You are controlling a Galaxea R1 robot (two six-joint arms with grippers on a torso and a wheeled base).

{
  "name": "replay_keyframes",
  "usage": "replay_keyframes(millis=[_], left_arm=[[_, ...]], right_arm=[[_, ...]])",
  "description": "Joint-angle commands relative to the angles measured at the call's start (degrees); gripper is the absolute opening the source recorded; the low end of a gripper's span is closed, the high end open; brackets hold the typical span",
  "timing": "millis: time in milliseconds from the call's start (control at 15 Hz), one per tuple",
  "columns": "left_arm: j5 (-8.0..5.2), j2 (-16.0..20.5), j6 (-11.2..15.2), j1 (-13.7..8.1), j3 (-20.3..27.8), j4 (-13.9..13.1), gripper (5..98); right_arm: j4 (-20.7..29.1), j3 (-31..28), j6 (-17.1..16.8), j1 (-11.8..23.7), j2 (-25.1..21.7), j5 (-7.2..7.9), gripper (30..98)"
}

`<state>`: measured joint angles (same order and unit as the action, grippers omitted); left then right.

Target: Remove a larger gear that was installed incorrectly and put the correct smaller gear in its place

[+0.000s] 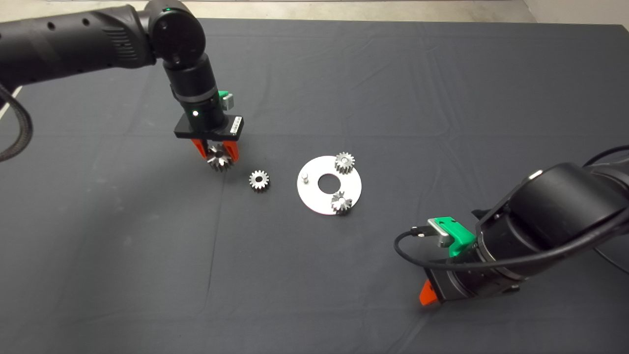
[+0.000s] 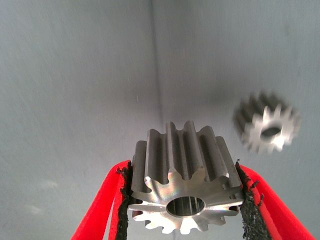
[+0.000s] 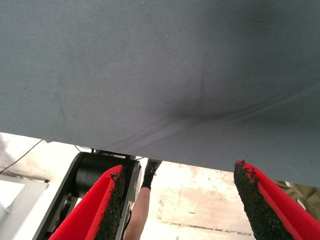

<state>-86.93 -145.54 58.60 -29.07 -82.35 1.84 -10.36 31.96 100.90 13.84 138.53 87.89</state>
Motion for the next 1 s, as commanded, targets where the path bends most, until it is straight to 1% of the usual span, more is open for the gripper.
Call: replay_keyframes(millis=[0,67,200,333,467,533,600,667,733,800,933], left_arm=[[-2.98,1.7,0.37,-1.08,2.56,-0.52,43.0],[-2.98,1.79,0.37,-0.84,2.56,-0.52,43.0],[-2.98,2.4,0.37,0.77,2.64,-0.52,43.0],[-2.98,3.08,0.37,2.32,3.09,-0.43,43.1],[-2.89,2.96,0.37,3.18,3.09,-0.26,43.1],[-2.89,2.79,0.37,4.48,3.09,0.64,45.6],[-2.89,2.67,0.37,6.59,2.74,2.4,45.8],[-2.72,2.67,0.37,8.23,2.48,3.17,45.8],[-2.63,2.67,0.46,8.77,2.56,3.26,45.8],[-2.63,2.49,0.59,8.77,2.56,3.26,45.8],[-2.54,2.4,0.66,8.68,2.05,3.43,48.8]], right_arm=[[0.69,0.01,-1.06,0.93,-0.66,7.11,58.4],[0.69,0.01,-1.15,0.93,-0.67,7.11,58.4],[0.69,0.1,-2.2,0.93,-0.67,7.11,58.4],[0.61,0.1,-2.29,1.02,-0.93,7.11,58.4],[0.08,0.43,-2.38,0.93,-0.93,7.11,58.4],[-0.01,0.45,-2.55,0.93,-0.98,7.11,58.4],[-0.01,0.54,-3.08,0.93,-1.11,7.11,58.4],[-0.01,0.8,-3.16,0.93,-1.11,7.11,58.4],[-0.01,0.8,-3.43,0.93,-1.11,7.11,58.4],[-0.01,0.89,-3.52,0.93,-1.11,7.11,58.4],[-0.01,1.07,-3.52,0.93,-1.11,7.11,58.4]])
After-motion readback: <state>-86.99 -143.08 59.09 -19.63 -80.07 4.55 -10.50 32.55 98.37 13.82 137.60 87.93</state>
